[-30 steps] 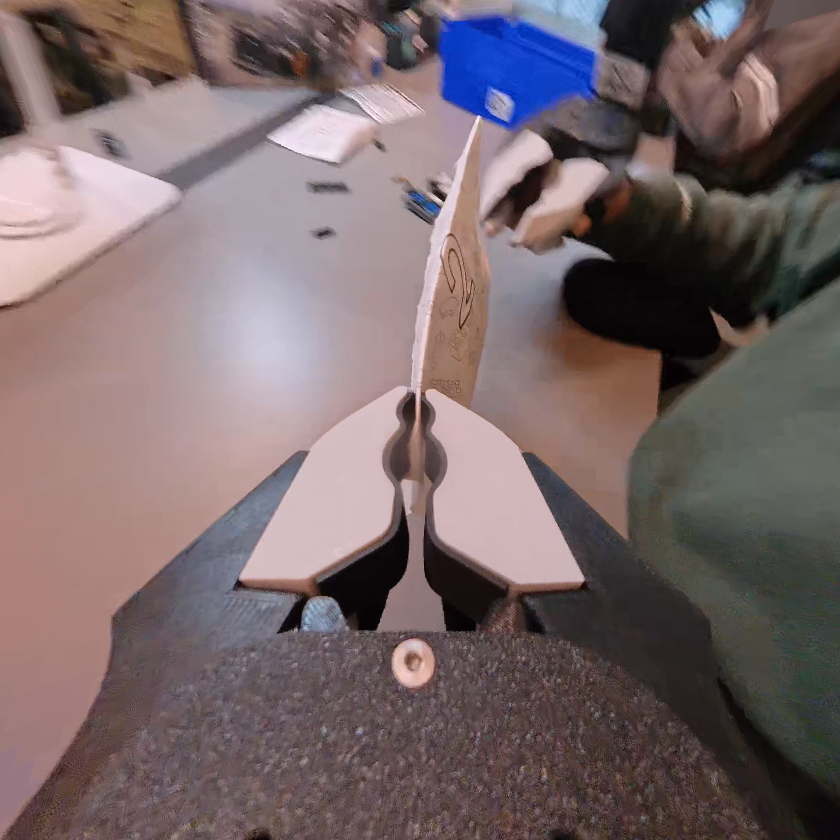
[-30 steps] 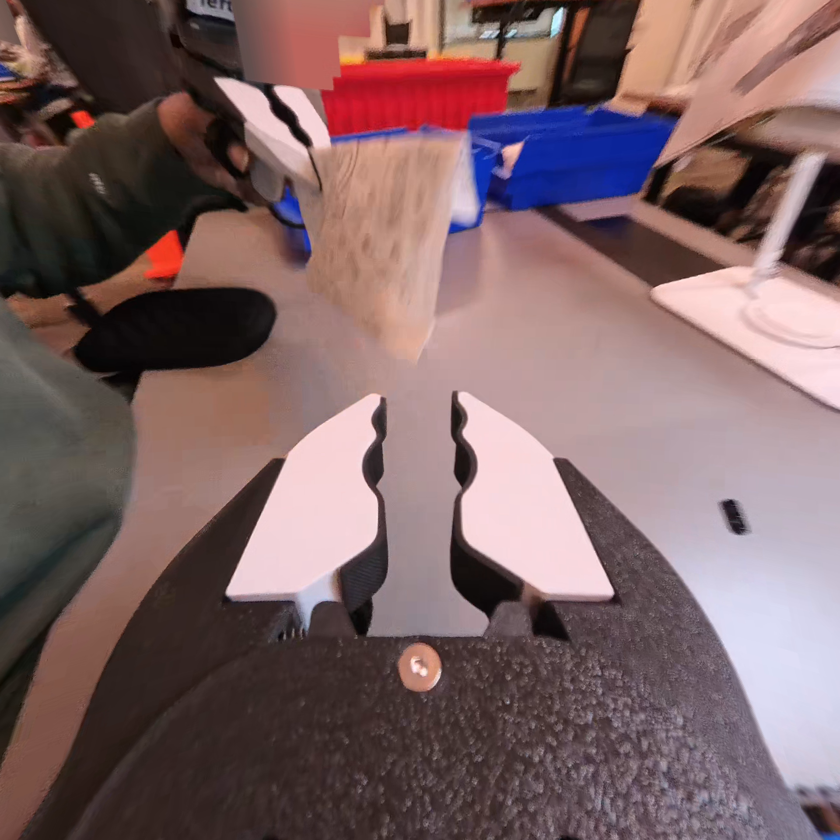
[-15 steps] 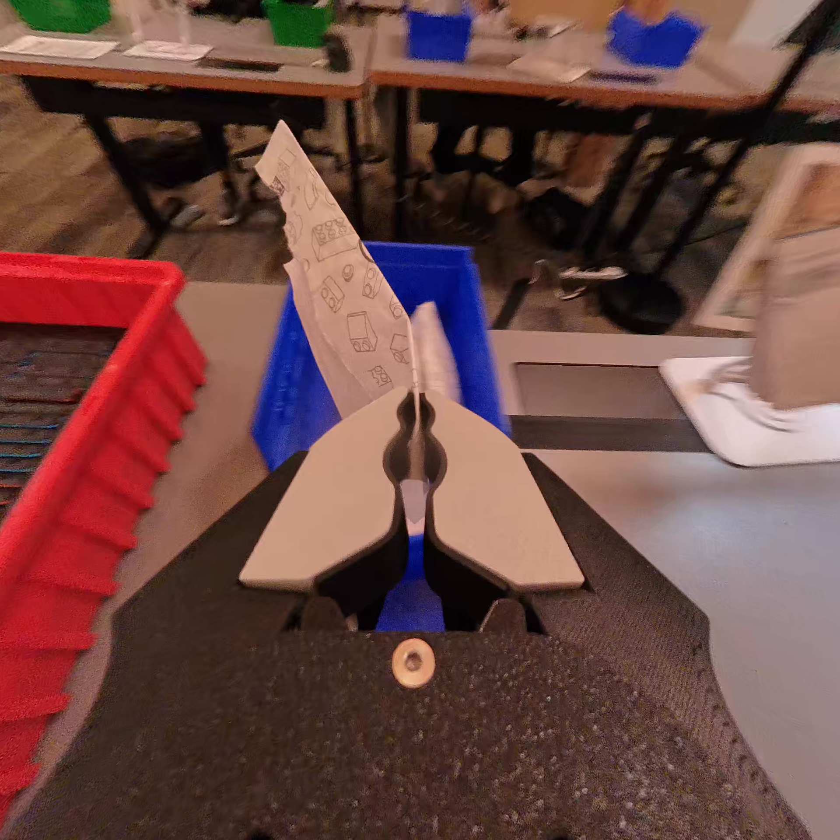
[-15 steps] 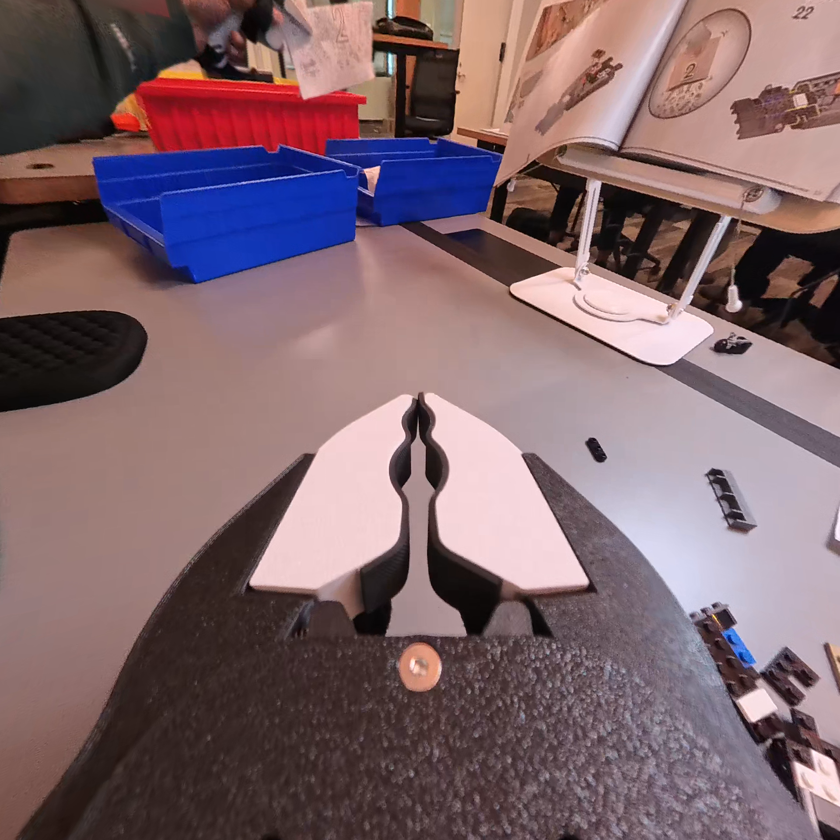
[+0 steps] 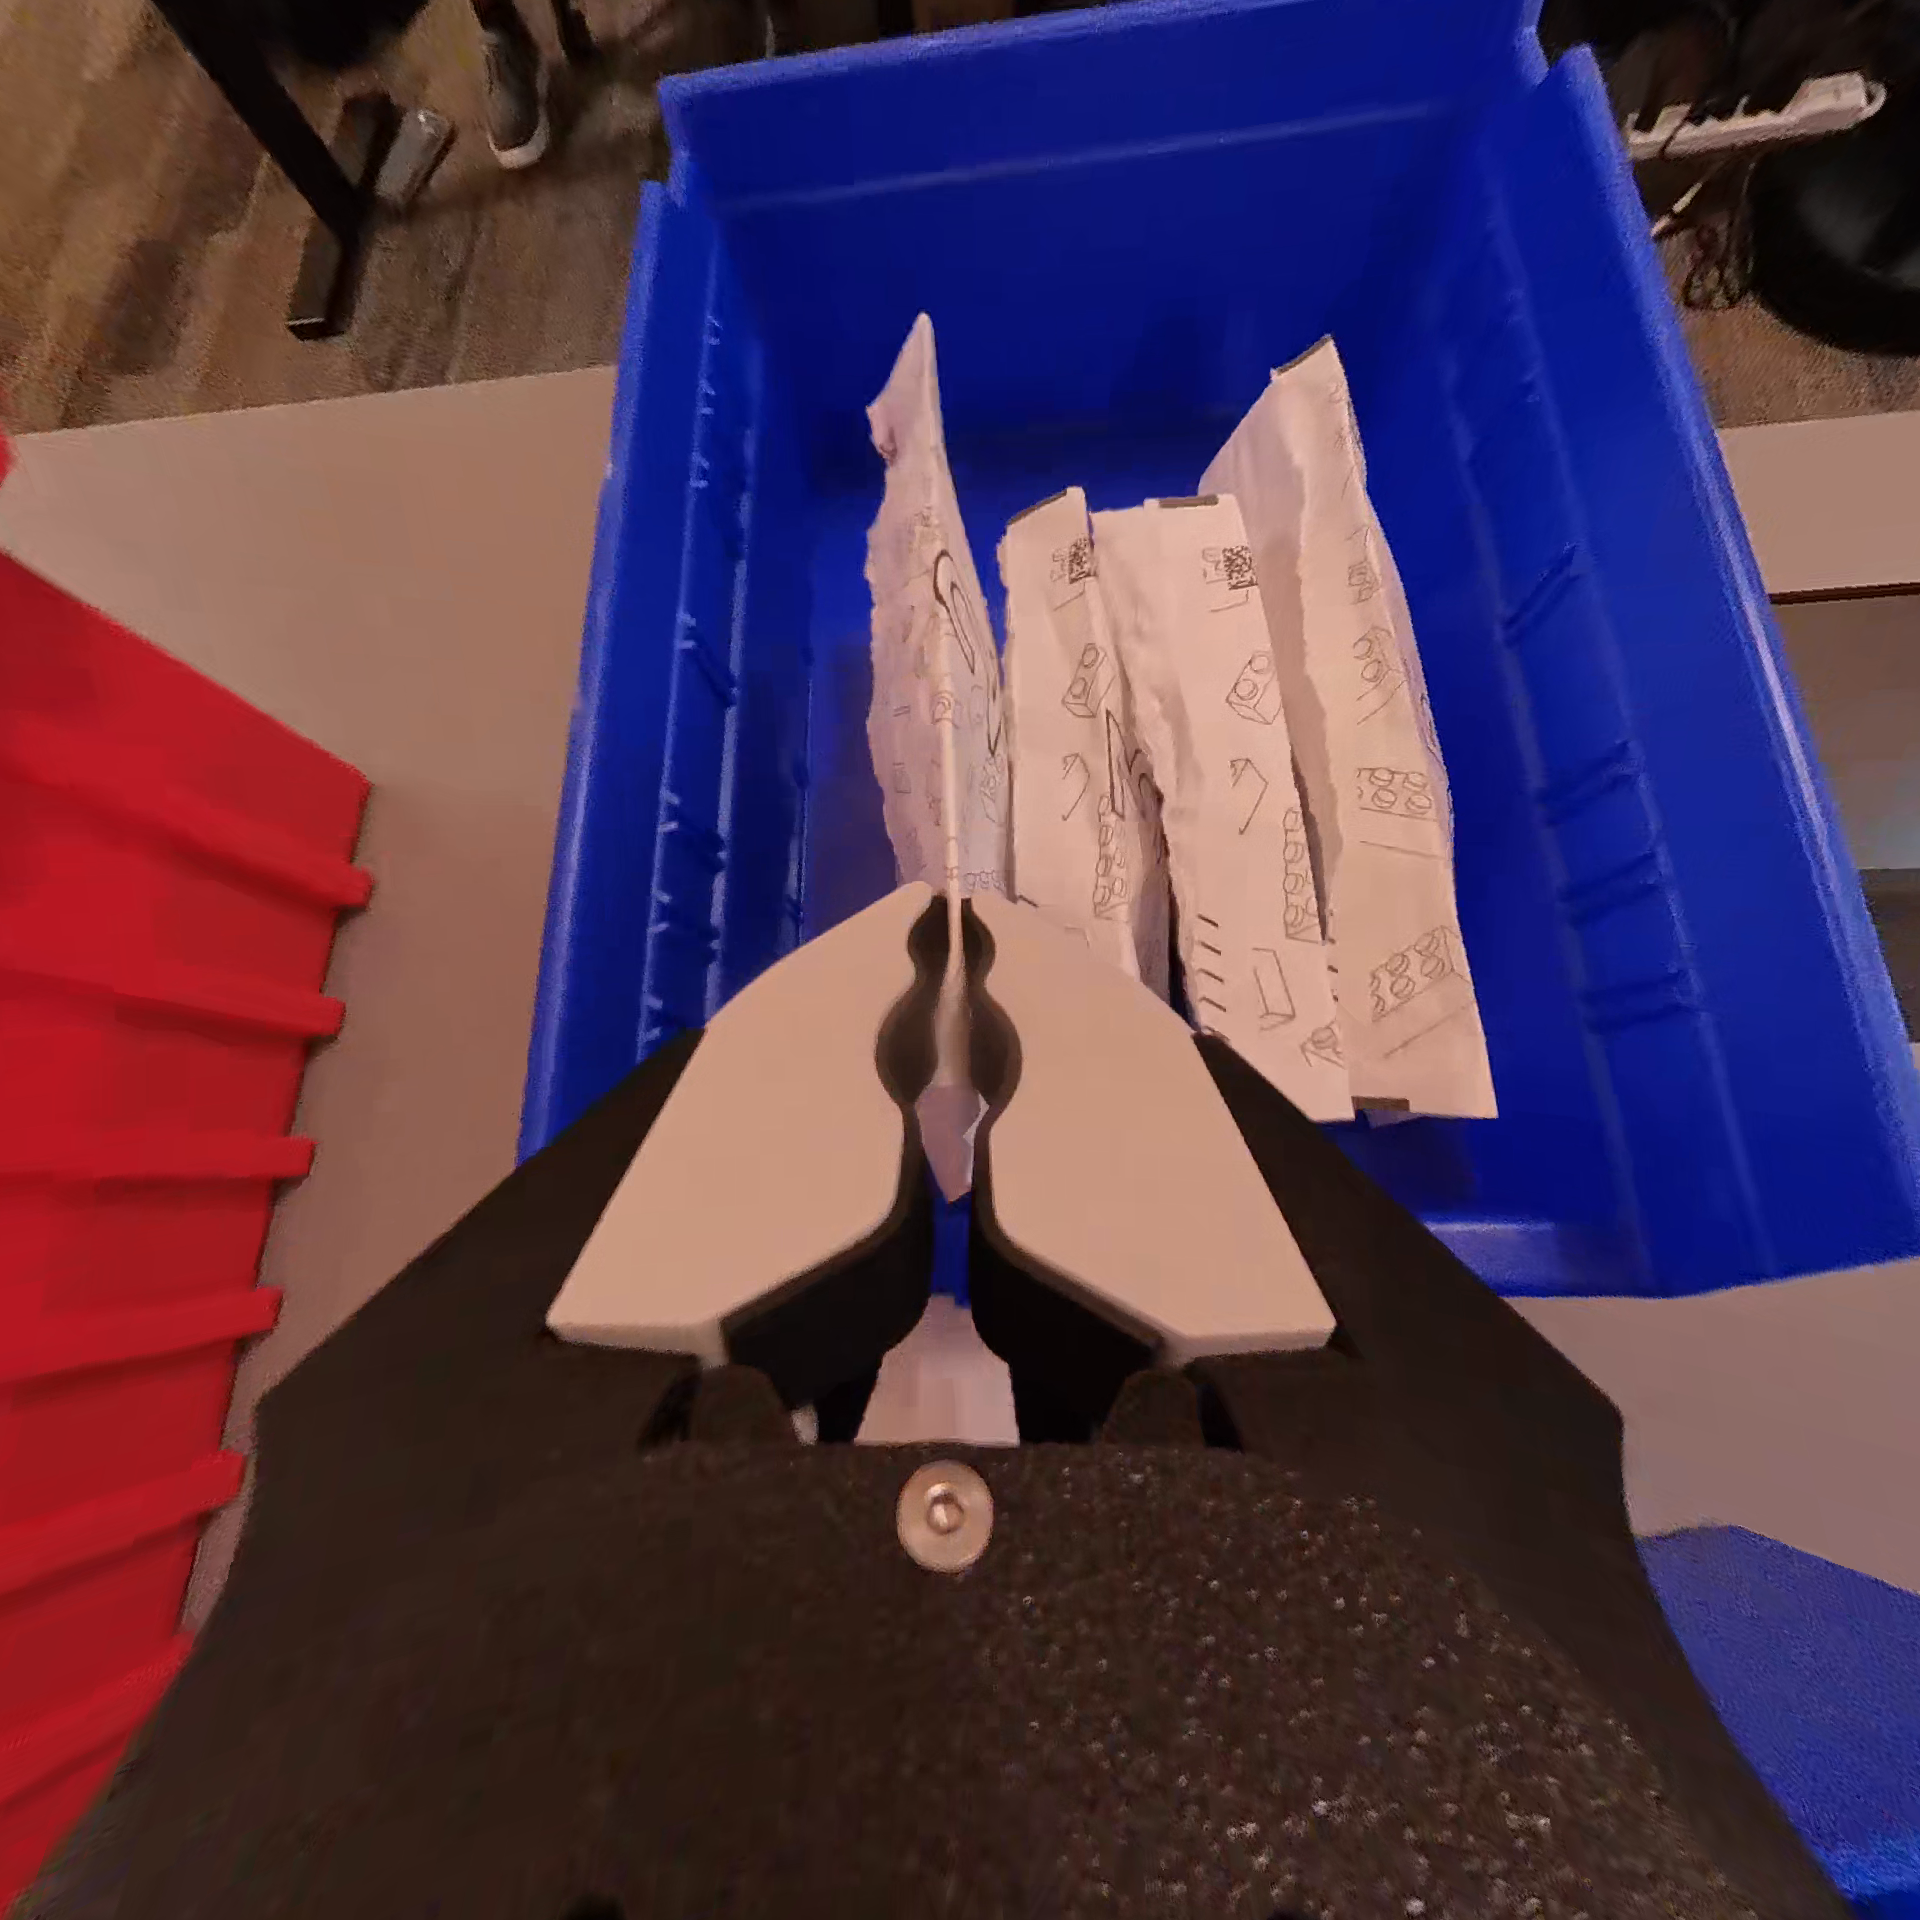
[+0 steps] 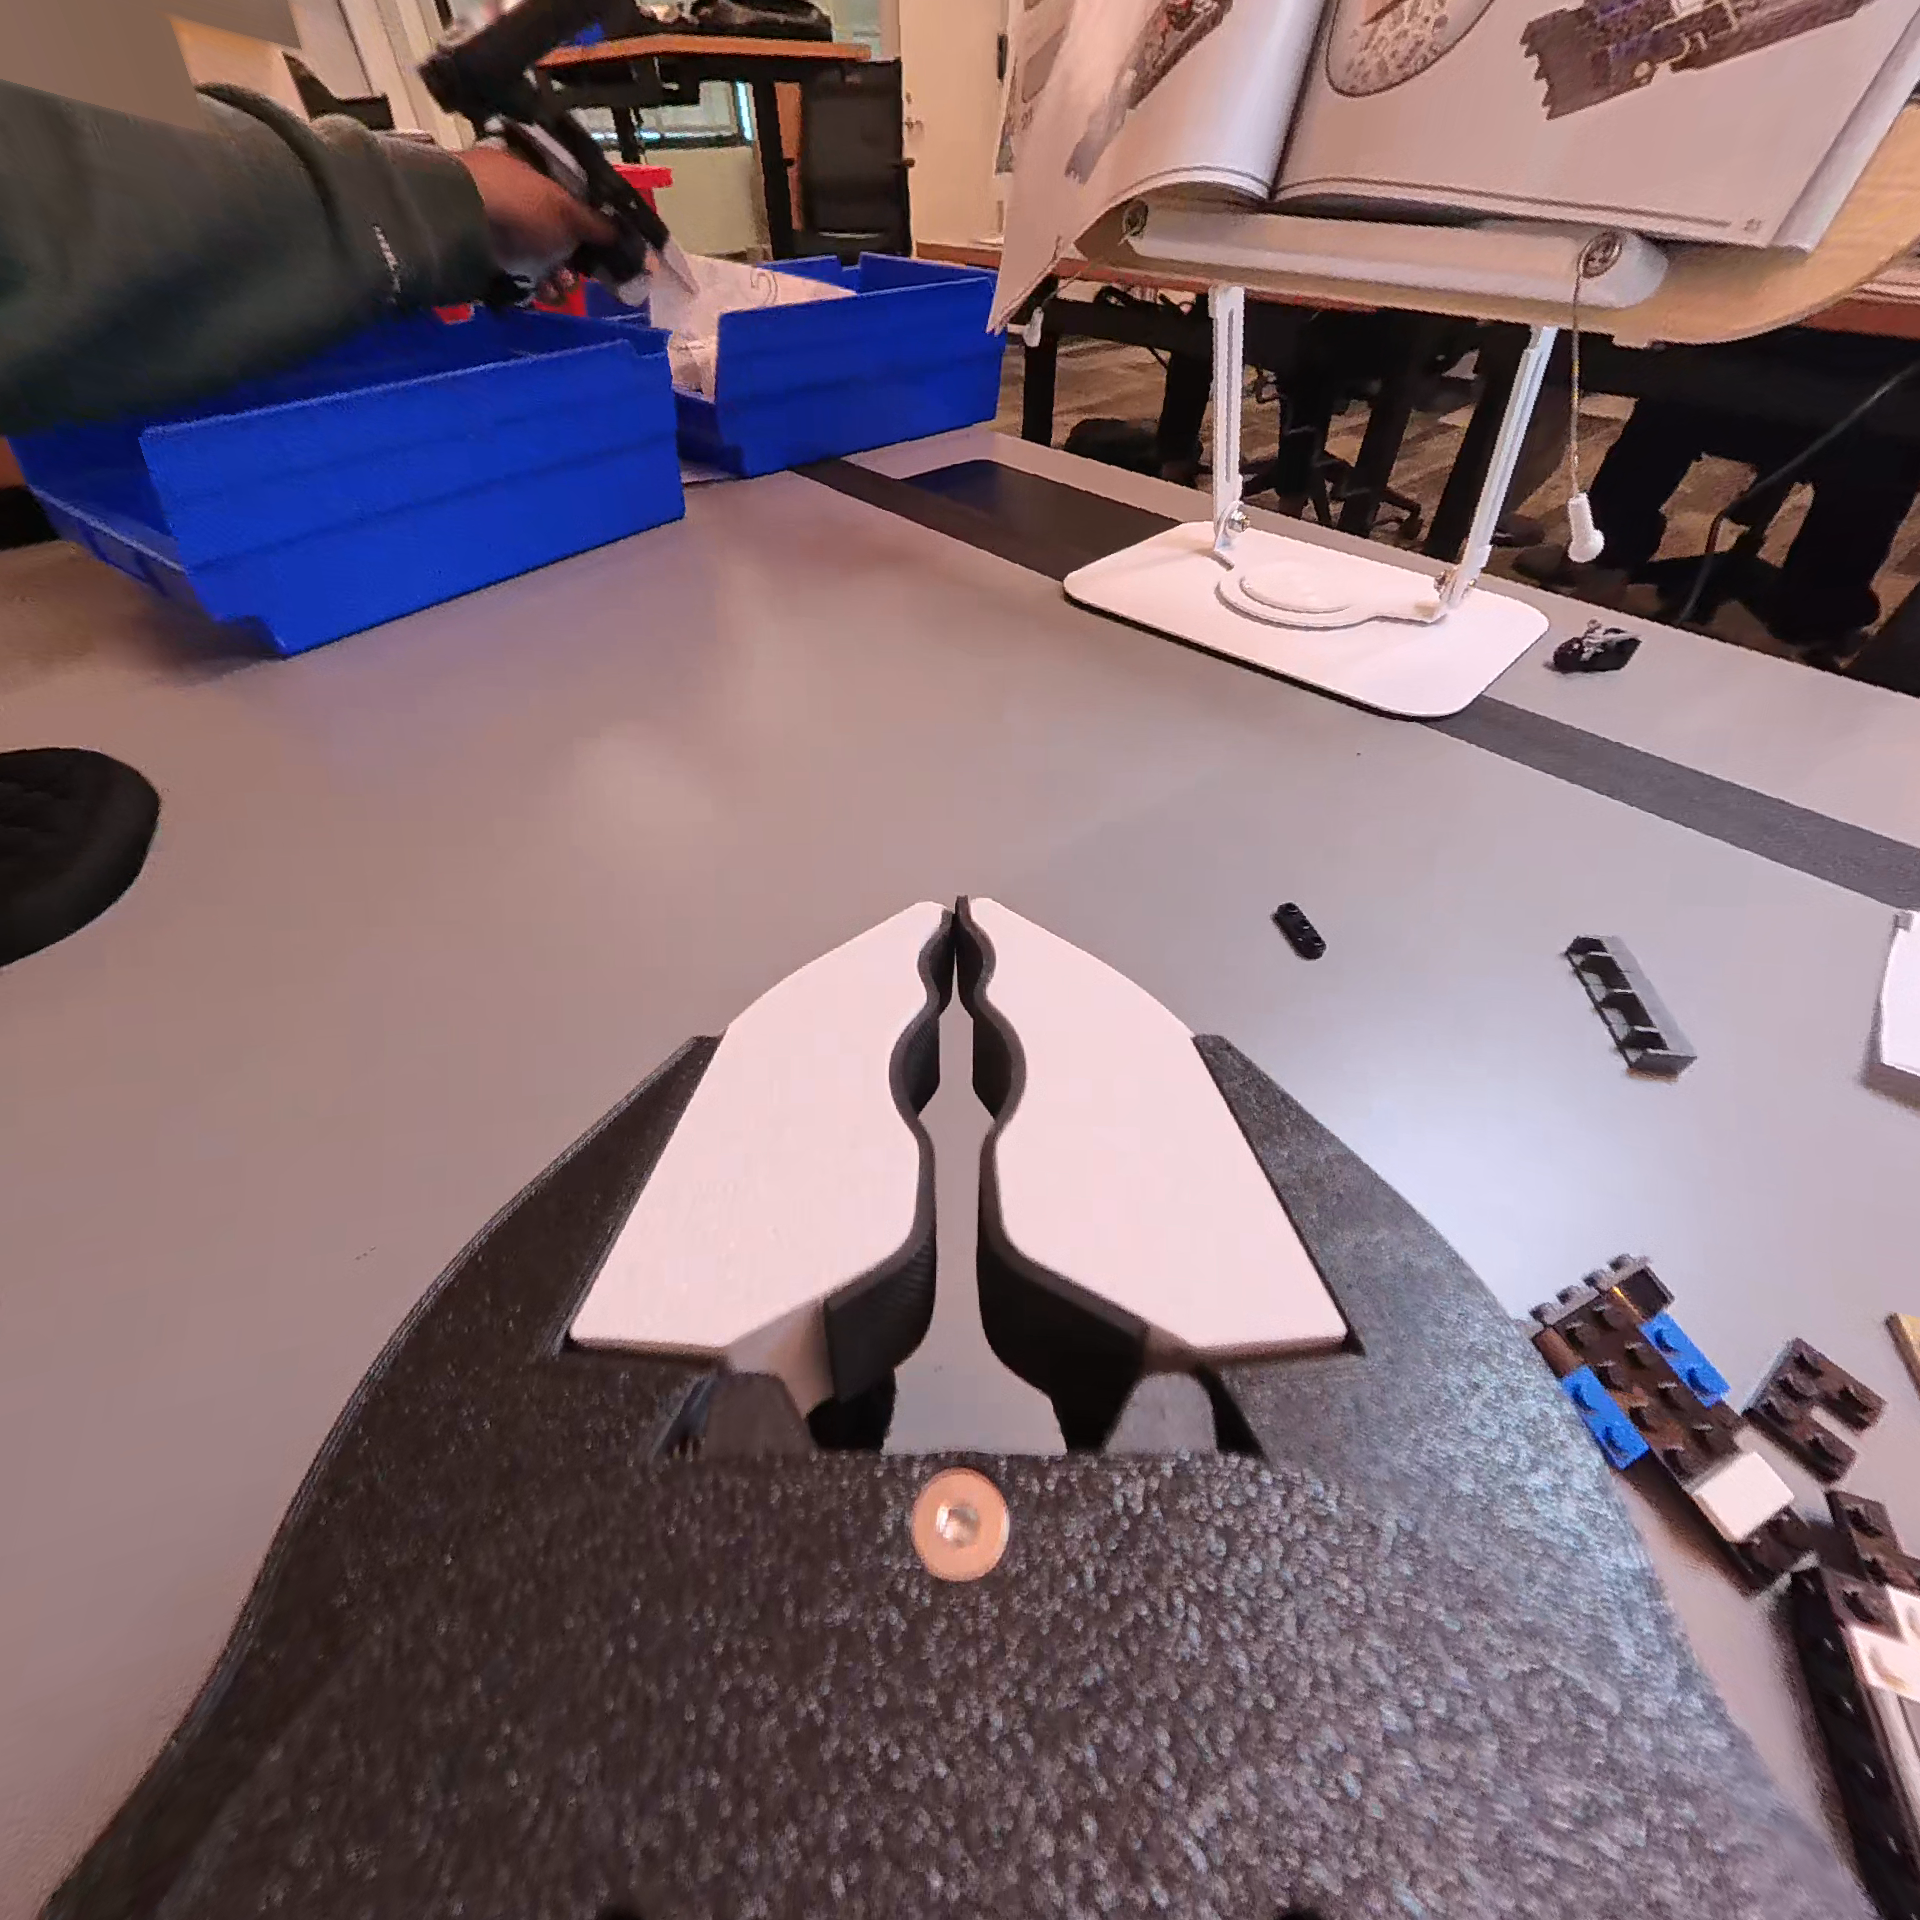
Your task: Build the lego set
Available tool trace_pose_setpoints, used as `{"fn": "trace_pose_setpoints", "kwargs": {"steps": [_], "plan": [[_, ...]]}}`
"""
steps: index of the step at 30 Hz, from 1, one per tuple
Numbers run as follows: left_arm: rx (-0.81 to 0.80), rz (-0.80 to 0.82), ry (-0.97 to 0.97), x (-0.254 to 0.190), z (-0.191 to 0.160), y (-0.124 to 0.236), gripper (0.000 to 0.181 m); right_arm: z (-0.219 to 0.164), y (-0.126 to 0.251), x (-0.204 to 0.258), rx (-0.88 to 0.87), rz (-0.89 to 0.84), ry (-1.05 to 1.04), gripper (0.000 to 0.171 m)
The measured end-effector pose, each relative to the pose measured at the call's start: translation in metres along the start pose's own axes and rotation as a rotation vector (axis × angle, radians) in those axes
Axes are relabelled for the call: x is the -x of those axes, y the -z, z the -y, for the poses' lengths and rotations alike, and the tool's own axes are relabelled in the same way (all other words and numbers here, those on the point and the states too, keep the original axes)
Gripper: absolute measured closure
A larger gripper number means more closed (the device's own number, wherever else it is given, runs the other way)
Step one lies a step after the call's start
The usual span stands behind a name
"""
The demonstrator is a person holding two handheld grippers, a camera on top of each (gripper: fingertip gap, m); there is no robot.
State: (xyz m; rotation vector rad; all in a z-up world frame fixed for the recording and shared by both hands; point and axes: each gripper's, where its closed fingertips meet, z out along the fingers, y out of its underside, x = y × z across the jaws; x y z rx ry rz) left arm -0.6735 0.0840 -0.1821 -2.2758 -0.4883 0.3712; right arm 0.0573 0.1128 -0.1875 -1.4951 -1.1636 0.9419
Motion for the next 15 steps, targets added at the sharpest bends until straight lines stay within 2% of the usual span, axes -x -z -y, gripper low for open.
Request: {"fn": "trace_pose_setpoints", "kwargs": {"steps": [4, 8, 12, 15], "plan": [[0.080, -0.106, 0.036, -0.013, -0.005, -0.013, 0.178, -0.006, -0.004, -0.001, 0.020, 0.003, 0.000, 0.171], [0.157, -0.118, 0.022, -0.014, -0.014, -0.018, 0.163, -0.007, -0.003, -0.002, 0.030, -0.003, 0.012, 0.171], [0.020, -0.126, 0.005, -0.017, 0.013, 0.006, 0.165, 0.000, 0.001, -0.001, -0.012, -0.004, 0.034, 0.171], [-0.170, -0.221, -0.010, -0.045, 0.045, 0.050, 0.167, 0.010, 0.007, -0.006, -0.063, -0.052, 0.082, 0.162]]}}
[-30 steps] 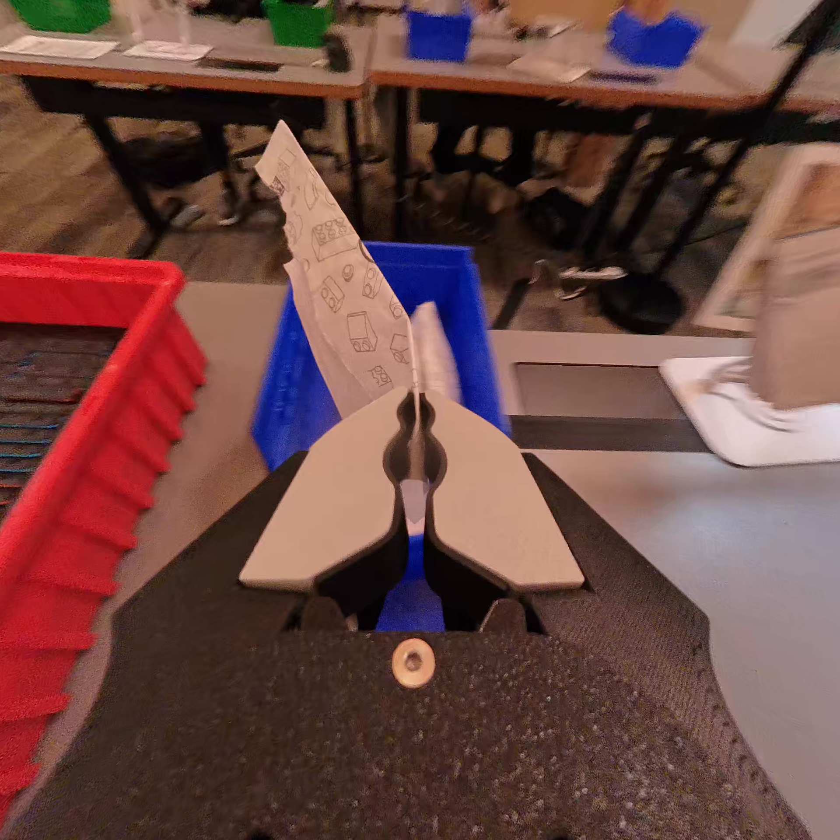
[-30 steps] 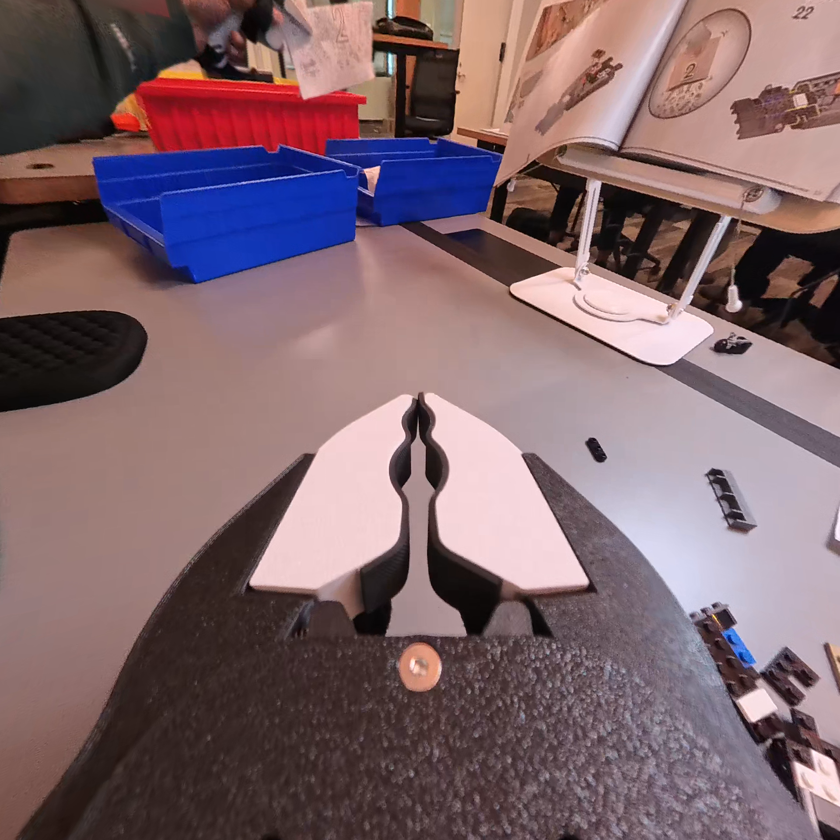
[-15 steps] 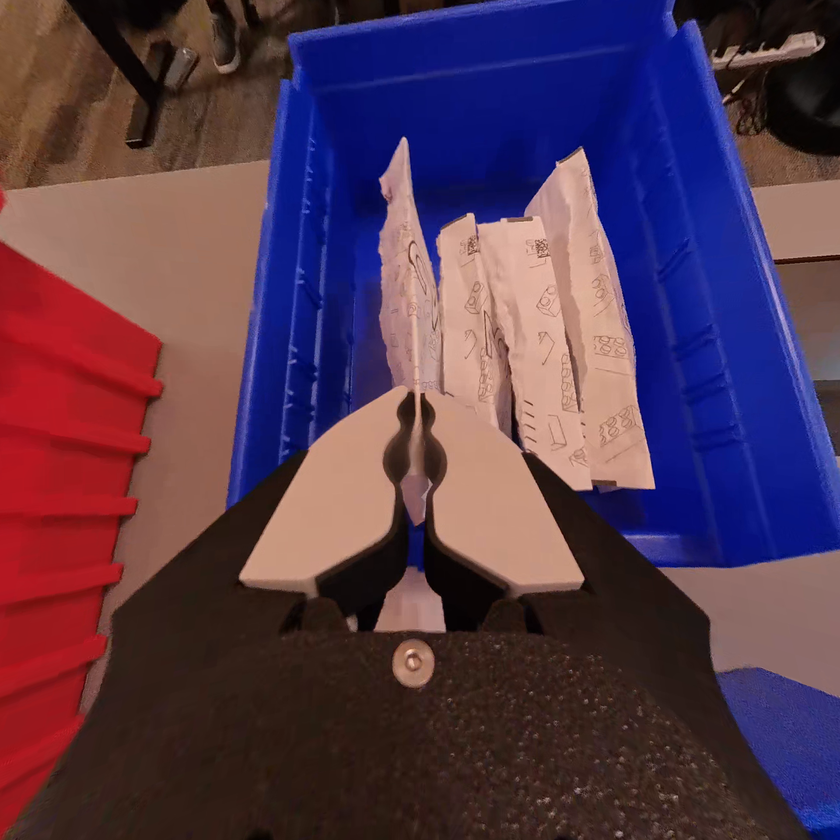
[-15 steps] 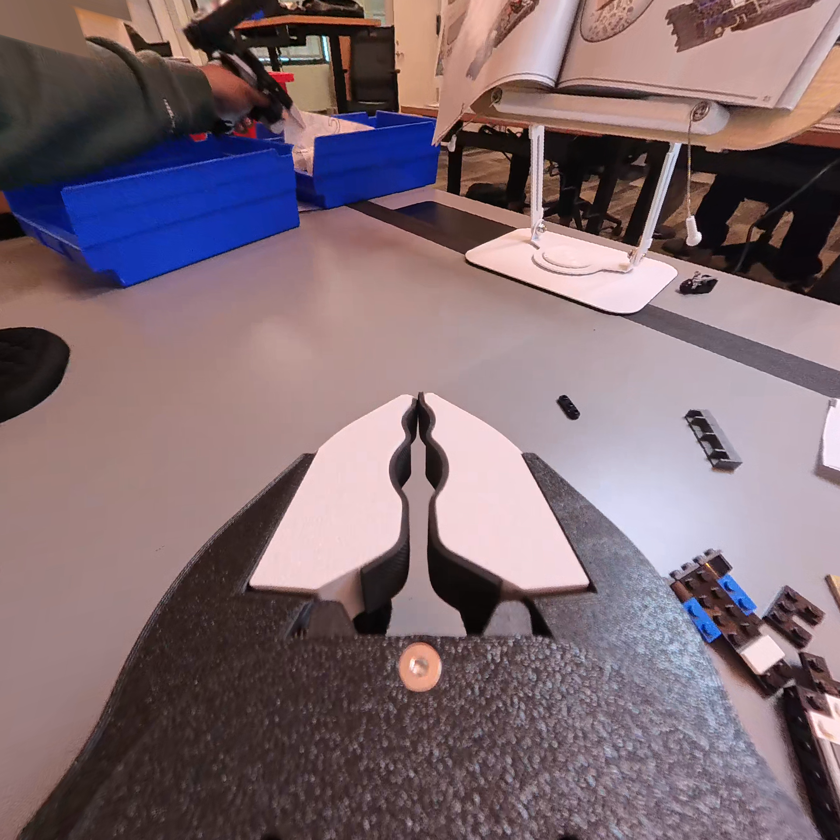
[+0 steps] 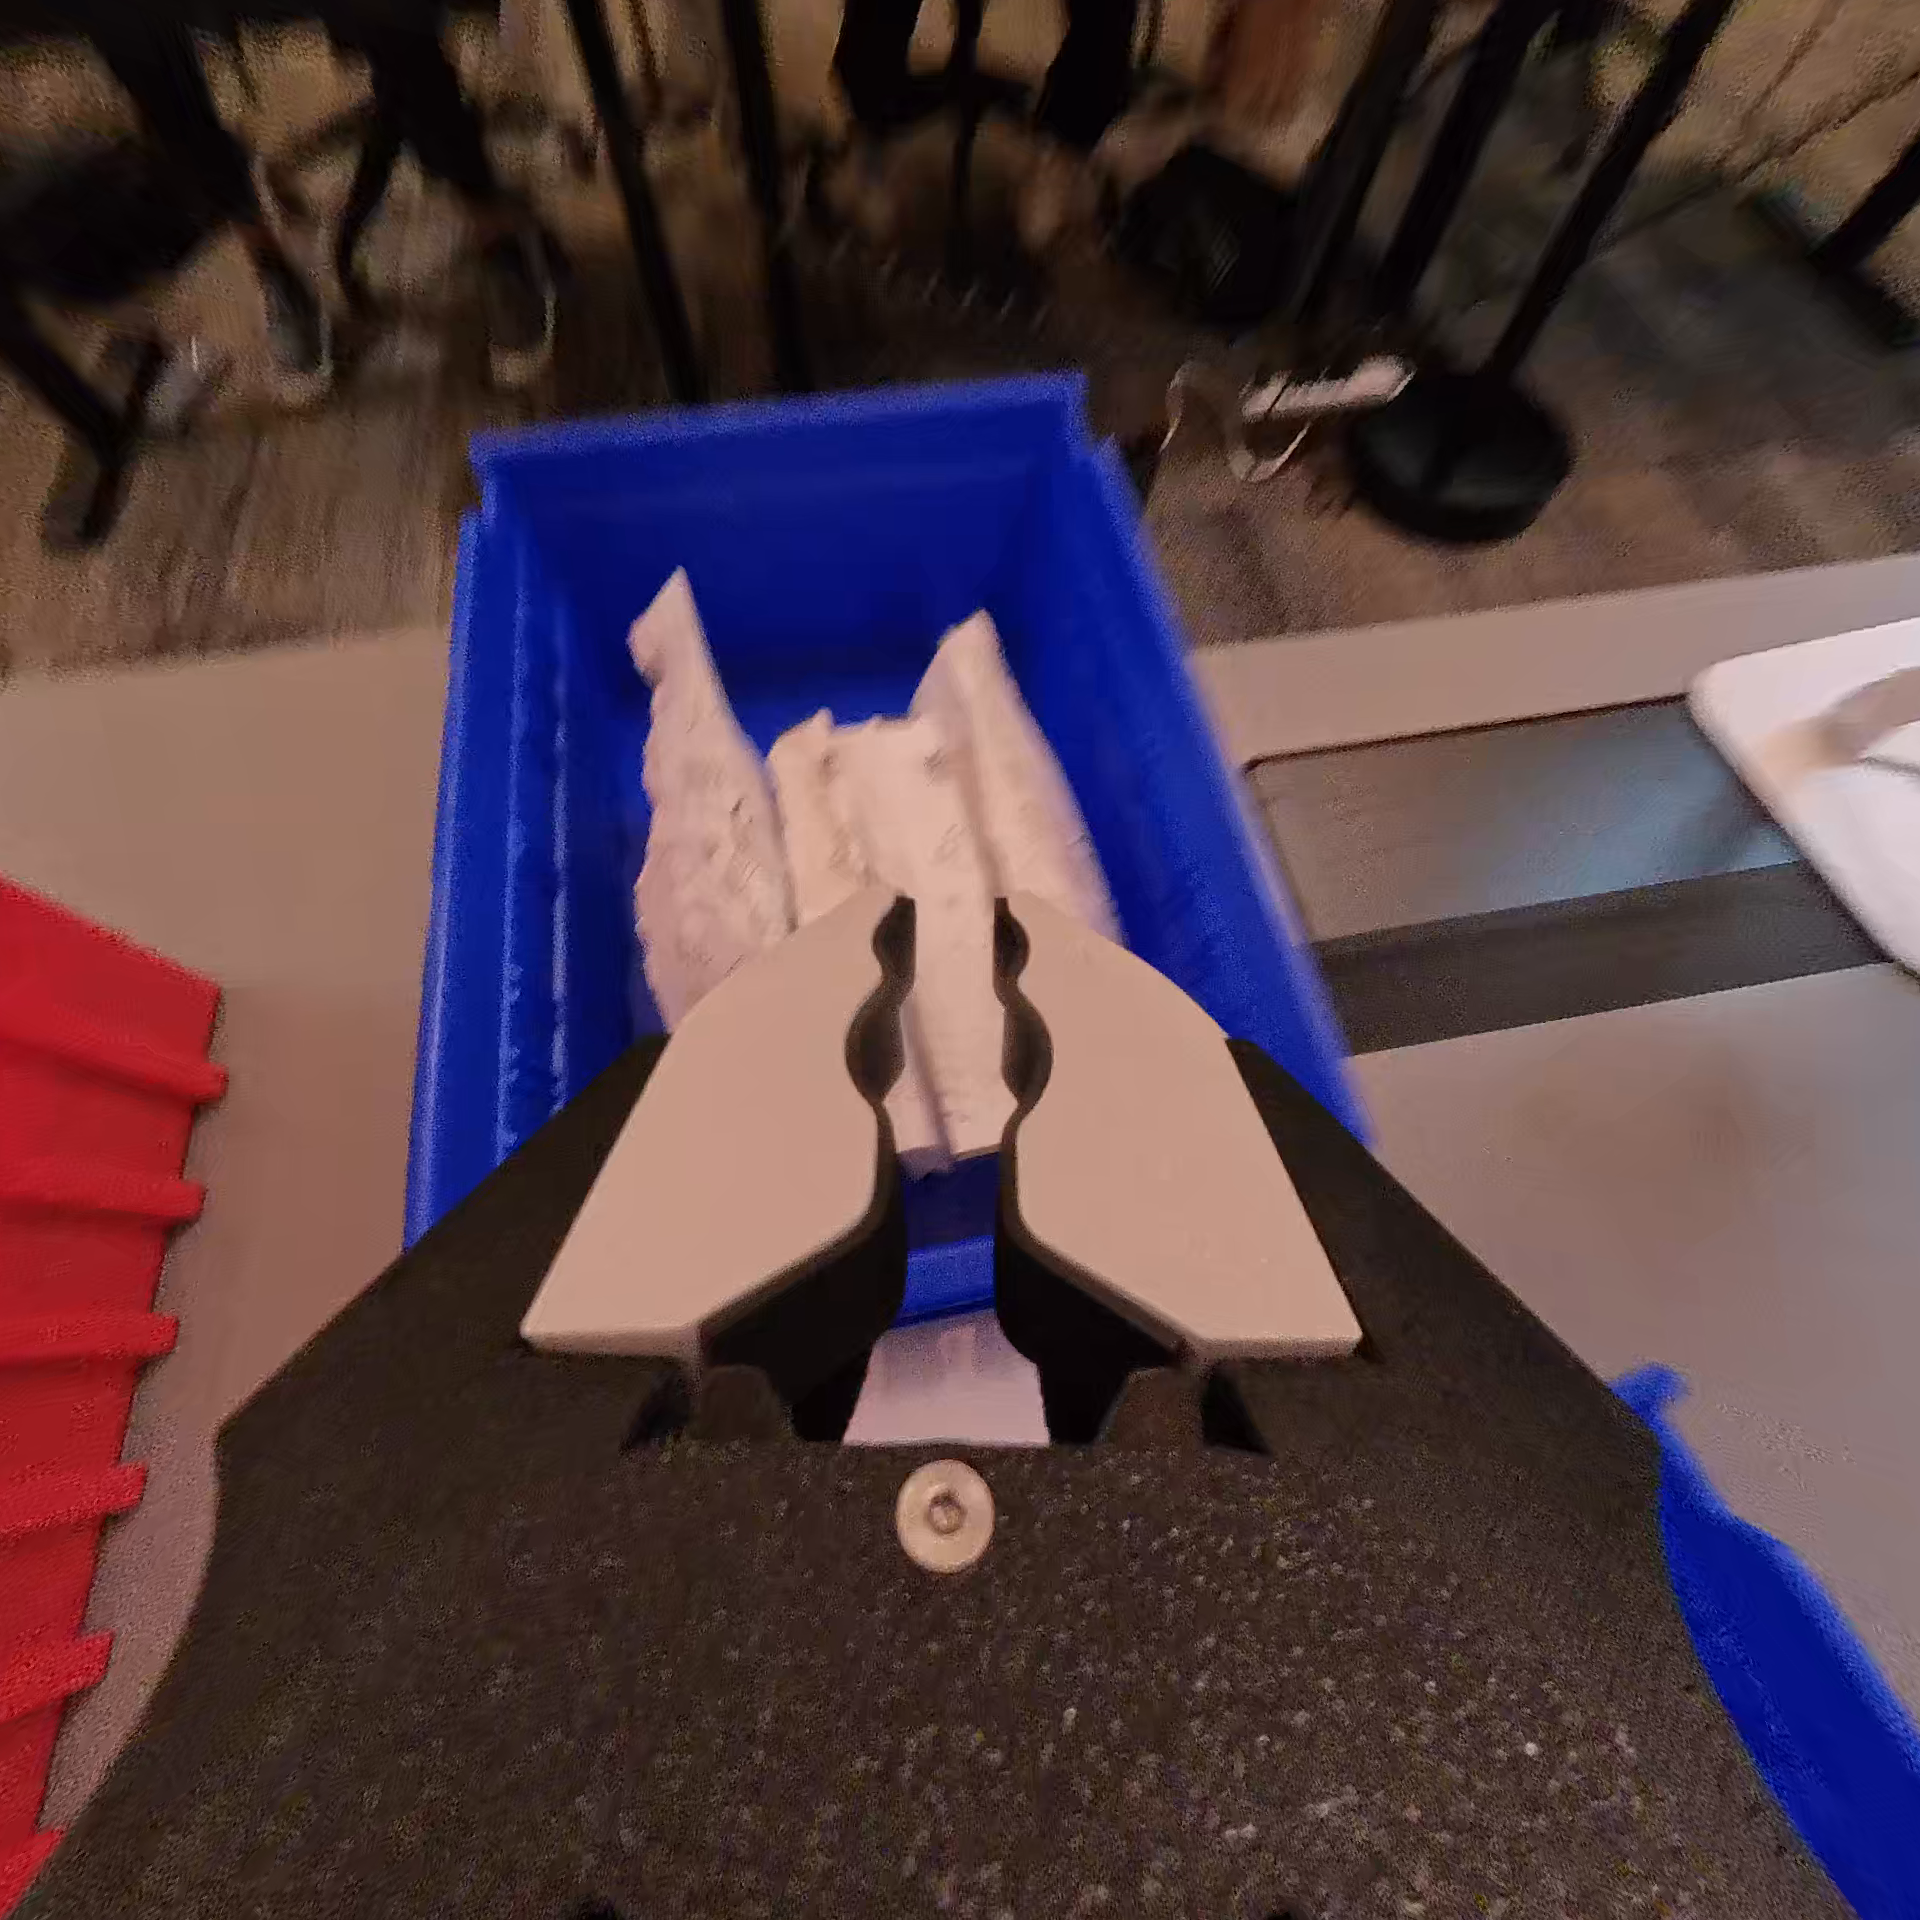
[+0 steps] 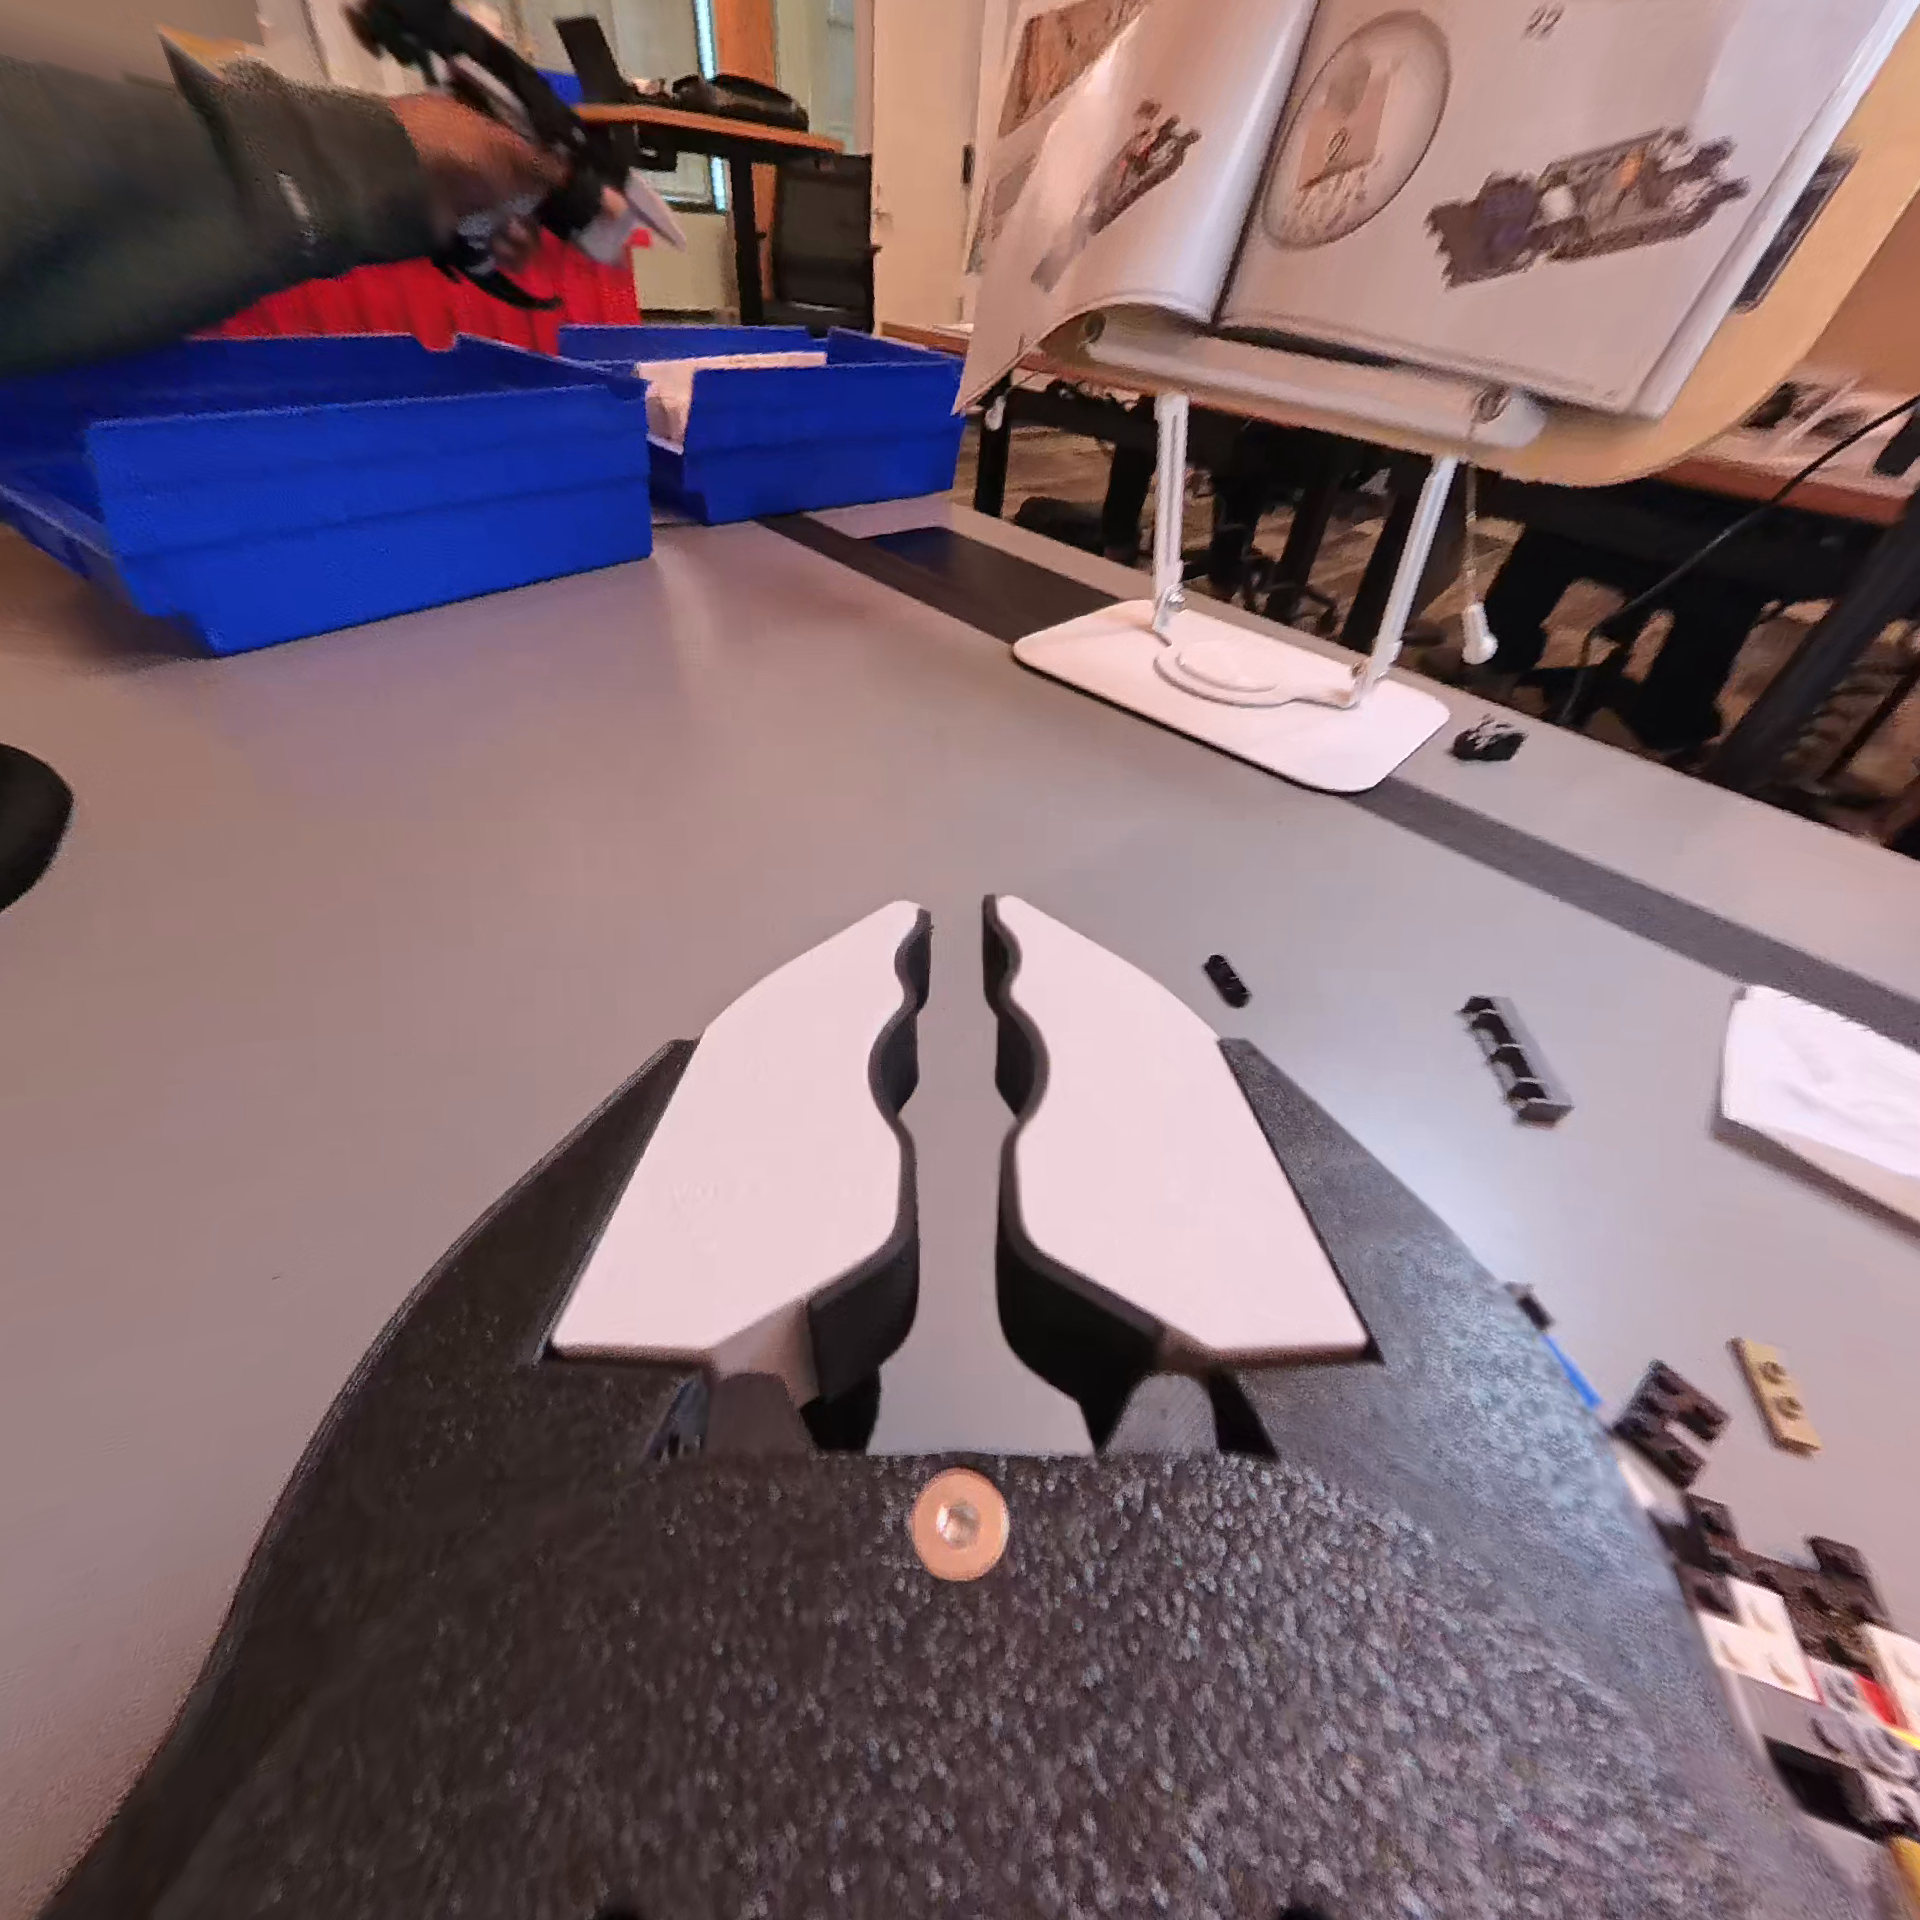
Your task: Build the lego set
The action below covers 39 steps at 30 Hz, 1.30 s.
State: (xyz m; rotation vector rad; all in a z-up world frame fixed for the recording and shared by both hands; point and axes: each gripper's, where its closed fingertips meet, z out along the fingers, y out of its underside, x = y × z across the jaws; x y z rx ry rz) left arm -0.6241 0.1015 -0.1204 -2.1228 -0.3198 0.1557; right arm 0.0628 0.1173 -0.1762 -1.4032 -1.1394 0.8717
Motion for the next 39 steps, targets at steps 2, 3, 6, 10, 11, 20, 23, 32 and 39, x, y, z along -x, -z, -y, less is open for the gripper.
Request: {"fn": "trace_pose_setpoints", "kwargs": {"steps": [2, 3, 6, 10, 11, 20, 23, 32, 39], "plan": [[-0.135, -0.026, -0.080, -0.030, 0.024, 0.029, 0.181, 0.003, 0.003, -0.005, -0.008, -0.042, 0.036, 0.159], [-0.202, -0.036, -0.127, -0.047, 0.034, 0.046, 0.181, 0.004, 0.005, -0.007, -0.014, -0.064, 0.058, 0.158], [-0.349, -0.103, -0.224, -0.115, 0.051, 0.097, 0.181, 0.009, 0.010, -0.011, -0.019, -0.126, 0.109, 0.156], [-0.535, -0.303, -0.343, -0.243, 0.047, 0.176, 0.181, 0.009, 0.017, -0.019, -0.009, -0.196, 0.116, 0.163], [-0.572, -0.346, -0.365, -0.275, 0.040, 0.194, 0.181, 0.009, 0.019, -0.020, -0.007, -0.207, 0.117, 0.167], [-0.548, -0.430, -0.242, -0.448, -0.080, 0.198, 0.181, 0.016, 0.036, -0.043, -0.019, -0.332, 0.070, 0.171], [-0.504, -0.378, -0.229, -0.460, -0.110, 0.169, 0.181, 0.014, 0.039, -0.058, 0.024, -0.356, 0.073, 0.171], [-0.298, -0.534, -0.283, -0.483, -0.180, 0.117, 0.181, -0.019, 0.032, -0.173, 0.360, -0.316, 0.268, 0.152], [-0.304, -0.554, -0.355, -0.489, -0.185, 0.109, 0.181, -0.095, 0.006, -0.285, 0.751, -0.153, 0.451, 0.137]]}}
